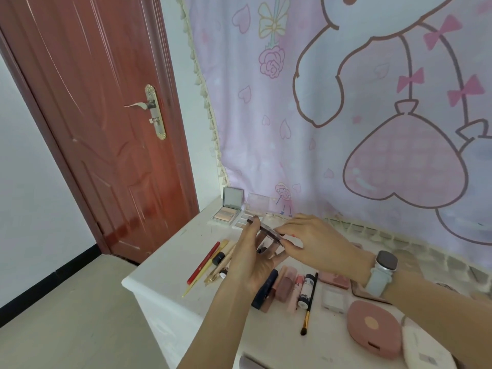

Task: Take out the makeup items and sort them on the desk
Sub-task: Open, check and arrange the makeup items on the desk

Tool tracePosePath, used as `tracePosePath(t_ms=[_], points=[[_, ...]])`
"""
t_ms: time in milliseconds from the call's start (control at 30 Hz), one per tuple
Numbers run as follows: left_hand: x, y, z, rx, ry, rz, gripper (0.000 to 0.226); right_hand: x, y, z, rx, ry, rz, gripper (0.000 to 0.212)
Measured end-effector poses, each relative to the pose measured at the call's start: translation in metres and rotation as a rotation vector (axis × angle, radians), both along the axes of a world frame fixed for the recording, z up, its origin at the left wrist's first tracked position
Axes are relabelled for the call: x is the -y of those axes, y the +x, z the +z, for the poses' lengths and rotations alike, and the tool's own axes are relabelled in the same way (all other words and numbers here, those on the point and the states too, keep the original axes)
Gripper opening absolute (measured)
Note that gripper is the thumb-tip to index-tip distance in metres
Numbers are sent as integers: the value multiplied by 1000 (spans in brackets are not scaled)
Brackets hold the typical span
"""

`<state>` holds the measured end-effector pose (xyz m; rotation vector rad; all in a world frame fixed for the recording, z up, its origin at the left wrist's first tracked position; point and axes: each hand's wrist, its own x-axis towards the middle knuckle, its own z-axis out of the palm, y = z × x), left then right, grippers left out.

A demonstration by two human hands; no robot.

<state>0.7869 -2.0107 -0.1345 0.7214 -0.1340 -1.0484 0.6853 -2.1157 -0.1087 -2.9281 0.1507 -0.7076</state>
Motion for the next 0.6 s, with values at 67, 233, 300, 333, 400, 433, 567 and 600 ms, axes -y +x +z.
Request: tracePosePath(t_ms=[67, 233, 300, 333, 400, 433, 567, 600], points=[[2, 1, 1, 18, 1, -12, 36, 1, 0, 0, 2, 15, -24, 24], [7, 2, 5, -1, -10, -23, 37, 0, 2, 1, 47, 58, -88, 22], [8, 3, 6, -8, -14, -27, 36, 0, 4, 2, 32, 57, -103, 22], [9, 3, 6, -6, -10, -28, 33, 2, 5, 3, 19, 58, -112, 21], [10, 2, 3, -5, 15, -20, 26, 8, 4, 8, -5, 112, -147, 22], [10, 1, 2, -12, 32, -16, 26, 12, 4, 11, -24, 161, -163, 23], [9, 4, -2, -79, -10, -115, 23, 20, 5, 16, -89, 210, -166, 19], [8, 7, -3, -89, -40, -178, 20, 23, 6, 16, -93, 186, -179, 16]])
